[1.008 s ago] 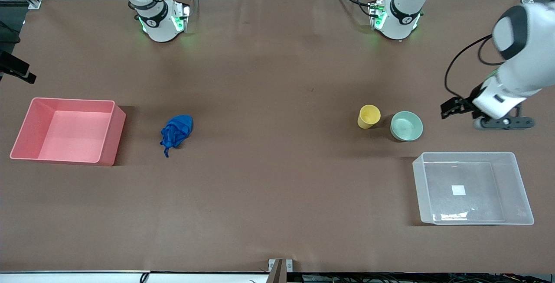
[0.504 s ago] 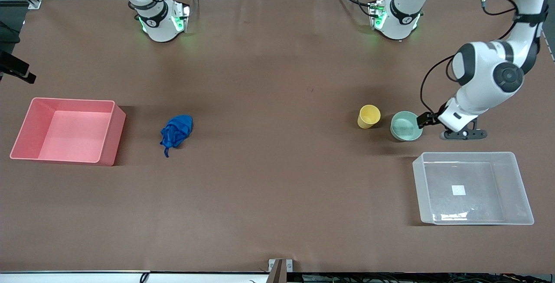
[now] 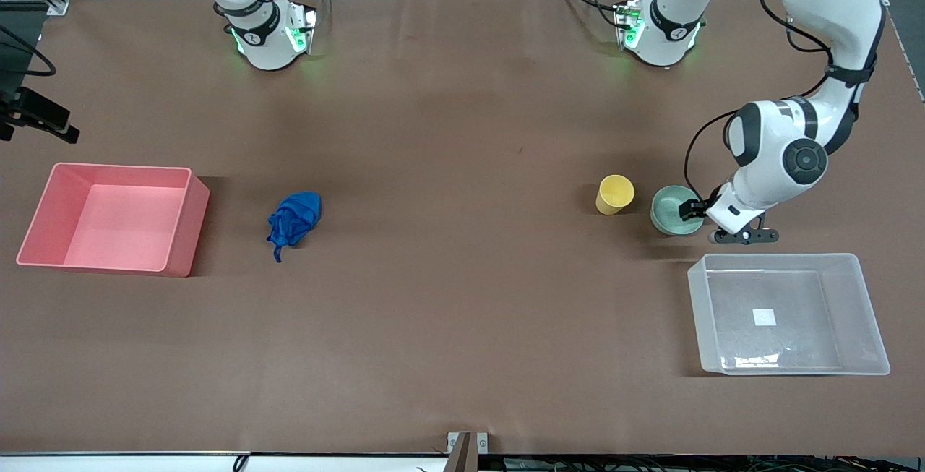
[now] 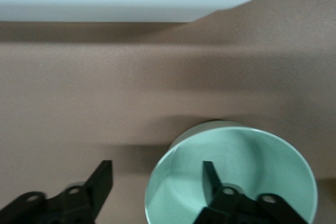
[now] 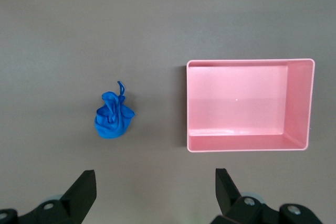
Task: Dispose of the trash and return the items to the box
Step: 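Reach the left gripper down and grasp the green bowl rim, then carry the green bowl into the clear box while the right gripper grasps the bag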
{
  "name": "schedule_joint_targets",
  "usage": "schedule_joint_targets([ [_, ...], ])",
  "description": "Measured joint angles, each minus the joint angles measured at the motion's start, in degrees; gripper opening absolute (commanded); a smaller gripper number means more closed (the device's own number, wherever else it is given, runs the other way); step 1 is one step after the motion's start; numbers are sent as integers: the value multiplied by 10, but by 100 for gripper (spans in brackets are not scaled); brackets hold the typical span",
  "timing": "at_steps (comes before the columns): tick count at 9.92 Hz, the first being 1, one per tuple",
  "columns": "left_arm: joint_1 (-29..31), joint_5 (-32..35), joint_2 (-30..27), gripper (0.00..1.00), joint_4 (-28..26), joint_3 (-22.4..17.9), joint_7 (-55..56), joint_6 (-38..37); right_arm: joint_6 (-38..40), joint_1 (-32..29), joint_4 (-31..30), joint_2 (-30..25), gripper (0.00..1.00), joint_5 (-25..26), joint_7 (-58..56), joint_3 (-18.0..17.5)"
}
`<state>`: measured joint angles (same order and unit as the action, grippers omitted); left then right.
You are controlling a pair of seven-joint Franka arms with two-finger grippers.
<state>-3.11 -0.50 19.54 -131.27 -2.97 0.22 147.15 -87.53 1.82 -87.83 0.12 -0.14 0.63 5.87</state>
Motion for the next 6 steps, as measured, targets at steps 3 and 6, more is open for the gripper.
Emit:
schedule_joint_targets([
  [3, 0, 0, 1, 0, -18, 0, 1, 10, -137, 94, -111, 41, 100, 1, 109, -4],
  [6, 0, 0, -46, 0, -26, 2, -1, -32, -351, 119, -270, 95, 100, 1, 120, -4],
])
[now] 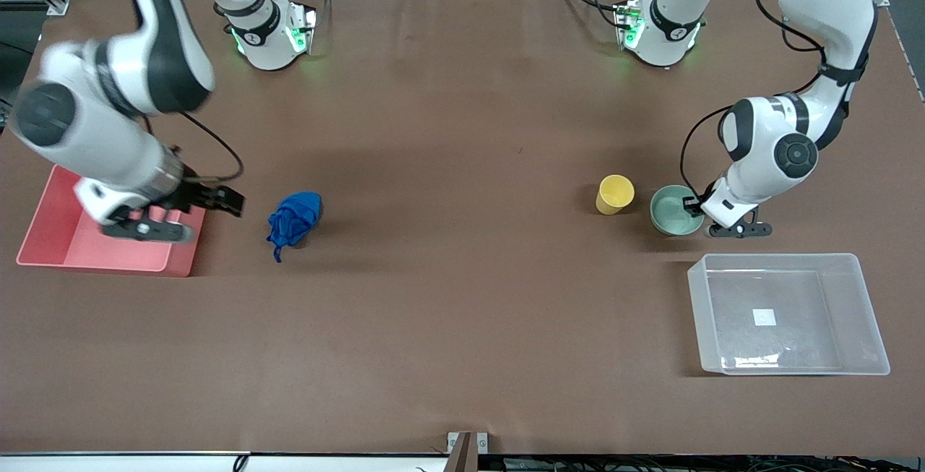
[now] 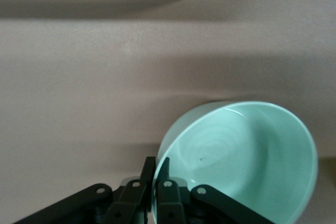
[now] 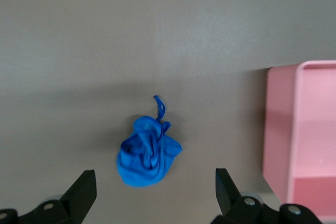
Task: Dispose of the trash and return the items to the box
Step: 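Carry the green bowl into the clear box while the right gripper grasps the bag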
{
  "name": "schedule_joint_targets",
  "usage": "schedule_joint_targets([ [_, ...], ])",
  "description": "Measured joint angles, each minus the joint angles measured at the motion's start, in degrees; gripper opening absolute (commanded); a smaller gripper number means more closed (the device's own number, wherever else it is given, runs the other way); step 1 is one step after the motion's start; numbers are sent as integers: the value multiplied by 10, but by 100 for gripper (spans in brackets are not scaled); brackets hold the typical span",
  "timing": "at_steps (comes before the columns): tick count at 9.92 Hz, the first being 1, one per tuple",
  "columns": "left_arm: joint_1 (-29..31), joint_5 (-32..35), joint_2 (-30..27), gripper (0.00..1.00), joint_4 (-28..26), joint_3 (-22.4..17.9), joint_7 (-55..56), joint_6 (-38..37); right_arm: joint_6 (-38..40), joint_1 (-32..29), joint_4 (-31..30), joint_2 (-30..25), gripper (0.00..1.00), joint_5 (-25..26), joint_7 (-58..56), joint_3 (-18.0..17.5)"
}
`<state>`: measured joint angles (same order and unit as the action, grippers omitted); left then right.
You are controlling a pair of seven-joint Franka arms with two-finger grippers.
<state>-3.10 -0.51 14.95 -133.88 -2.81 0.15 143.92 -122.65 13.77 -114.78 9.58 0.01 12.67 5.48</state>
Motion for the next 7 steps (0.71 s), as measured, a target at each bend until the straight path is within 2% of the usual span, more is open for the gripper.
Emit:
schedule_joint_targets([
  [2, 0, 0, -61, 0, 12, 0, 0, -61, -116, 9, -77, 34, 100, 0, 0, 0],
  [4, 1, 0, -78, 0, 65, -4, 0, -75, -223, 21, -126, 74, 100, 0, 0, 0],
  [5, 3, 0, -61, 0, 114, -10, 0, -80, -259, 22, -138, 96, 88, 0, 0, 0],
  [7, 10, 0, 11, 0, 236, -17, -1, -107, -302, 23, -141, 128, 25, 0, 1, 1],
])
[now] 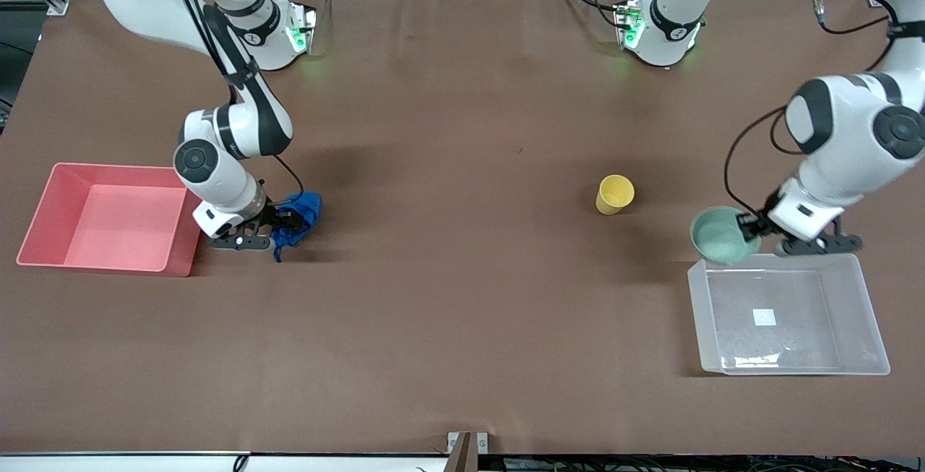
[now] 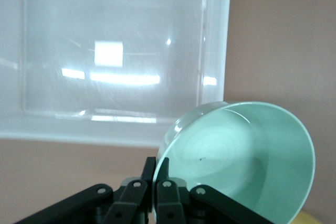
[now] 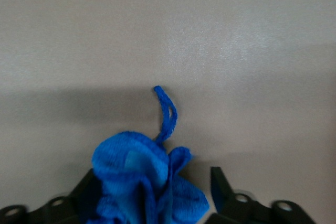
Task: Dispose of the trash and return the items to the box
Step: 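Carry the green bowl into the clear box while the right gripper grasps the bag, then drop the blue bag into the pink bin while the left gripper releases the bowl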
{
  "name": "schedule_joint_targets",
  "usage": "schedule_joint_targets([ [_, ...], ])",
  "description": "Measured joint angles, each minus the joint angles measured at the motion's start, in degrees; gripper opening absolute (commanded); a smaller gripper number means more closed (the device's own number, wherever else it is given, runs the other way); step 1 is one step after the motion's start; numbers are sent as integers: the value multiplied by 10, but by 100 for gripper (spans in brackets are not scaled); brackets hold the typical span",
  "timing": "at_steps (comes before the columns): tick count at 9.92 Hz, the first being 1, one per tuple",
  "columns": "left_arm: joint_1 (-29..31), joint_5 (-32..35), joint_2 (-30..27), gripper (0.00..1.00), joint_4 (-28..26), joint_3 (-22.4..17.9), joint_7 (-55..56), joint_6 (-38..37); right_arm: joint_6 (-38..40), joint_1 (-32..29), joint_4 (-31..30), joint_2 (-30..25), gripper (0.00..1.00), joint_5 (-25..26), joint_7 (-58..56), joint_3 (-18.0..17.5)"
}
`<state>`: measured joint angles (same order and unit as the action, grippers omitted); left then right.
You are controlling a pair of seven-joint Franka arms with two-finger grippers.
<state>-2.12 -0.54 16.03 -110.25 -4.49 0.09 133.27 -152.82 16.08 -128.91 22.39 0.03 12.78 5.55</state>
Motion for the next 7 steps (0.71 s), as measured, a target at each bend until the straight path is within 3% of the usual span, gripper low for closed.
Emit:
schedule_joint_targets([
  [1, 3, -2, 45, 0, 63, -9, -2, -9, -10, 0, 0, 7, 7, 0, 1, 1],
  [2, 5, -22, 89, 0, 116, -28, -22, -16, -11, 0, 0, 8, 1, 0, 2, 2],
  [5, 10, -125, 199, 1, 210, -84, -124, -23, 23, 15, 7, 3, 1, 0, 54, 0],
  [7, 13, -156, 249, 6, 228, -88, -134, -13, 146, 17, 52, -43, 1, 0, 76, 6],
])
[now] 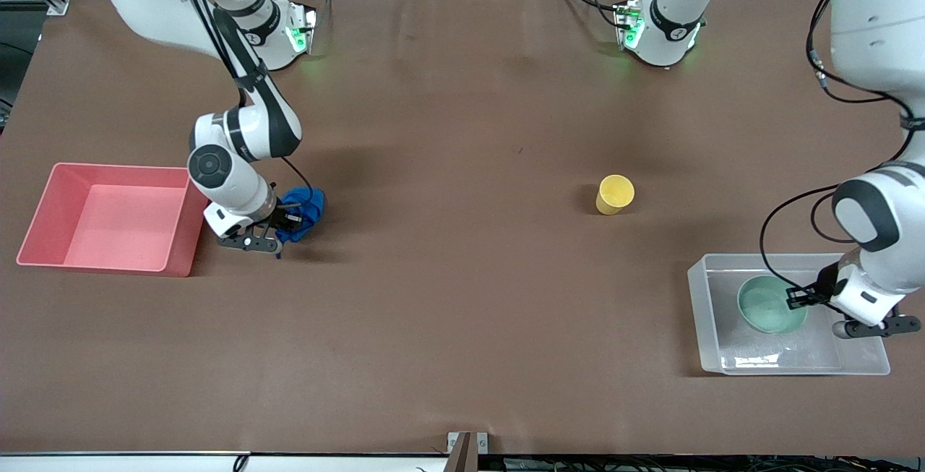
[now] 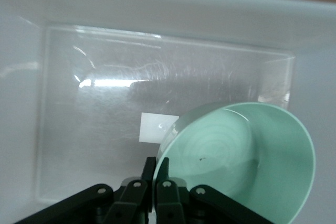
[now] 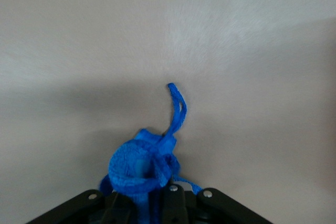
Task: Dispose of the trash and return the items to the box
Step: 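Drop the blue bag into the pink bin while the left gripper releases the bowl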
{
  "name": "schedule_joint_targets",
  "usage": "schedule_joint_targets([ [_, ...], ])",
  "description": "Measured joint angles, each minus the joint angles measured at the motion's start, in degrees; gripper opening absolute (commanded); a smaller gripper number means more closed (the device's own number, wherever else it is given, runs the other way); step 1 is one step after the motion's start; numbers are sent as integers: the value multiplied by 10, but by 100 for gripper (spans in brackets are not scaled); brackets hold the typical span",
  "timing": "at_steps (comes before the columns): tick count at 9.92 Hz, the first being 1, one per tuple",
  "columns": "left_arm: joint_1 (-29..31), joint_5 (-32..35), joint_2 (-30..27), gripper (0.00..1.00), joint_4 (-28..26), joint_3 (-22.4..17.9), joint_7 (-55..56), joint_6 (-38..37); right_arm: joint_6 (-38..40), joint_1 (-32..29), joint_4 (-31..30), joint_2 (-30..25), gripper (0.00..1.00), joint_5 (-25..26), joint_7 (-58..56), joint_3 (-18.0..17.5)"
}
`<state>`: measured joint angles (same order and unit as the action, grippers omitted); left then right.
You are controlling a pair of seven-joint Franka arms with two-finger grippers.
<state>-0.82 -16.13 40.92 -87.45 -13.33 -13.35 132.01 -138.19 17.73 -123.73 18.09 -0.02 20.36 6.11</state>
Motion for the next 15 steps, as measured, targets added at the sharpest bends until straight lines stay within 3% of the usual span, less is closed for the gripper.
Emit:
schedule_joint_targets([
  [1, -1, -8, 18, 13, 4, 0, 0, 15, 82, -15, 34, -40, 1, 1, -8, 8],
  [2, -1, -10, 29, 49, 5, 0, 0, 24, 147, -47, 62, -80, 1, 2, -47, 13],
  [3, -1, -11, 32, 99, 7, 1, 0, 28, 180, -95, 76, -111, 1, 3, -124, 16],
  [5, -2, -11, 19, 100, 20, 0, -13, 28, 160, -219, 73, -123, 1, 19, -312, 21],
  [8, -3, 16, -79, 100, 18, 6, -16, -55, 74, -374, 44, -77, 3, 23, -512, 22],
  [11, -8, 101, -218, 100, -104, 71, 16, -83, -63, -387, 9, 20, 7, -4, -525, 7],
  [12, -9, 114, -258, 100, -159, 94, 36, -83, -84, -384, 10, 47, 15, -21, -524, -2],
  [13, -10, 117, -294, 100, -213, 115, 45, -83, -94, -381, 12, 60, 64, -35, -524, -9],
  [14, -10, 117, -323, 100, -264, 138, 47, -83, -103, -376, 14, 65, 100, -47, -524, -12],
  [15, -10, 117, -340, 100, -307, 163, 57, -82, -109, -369, 14, 66, 100, -57, -523, -14],
])
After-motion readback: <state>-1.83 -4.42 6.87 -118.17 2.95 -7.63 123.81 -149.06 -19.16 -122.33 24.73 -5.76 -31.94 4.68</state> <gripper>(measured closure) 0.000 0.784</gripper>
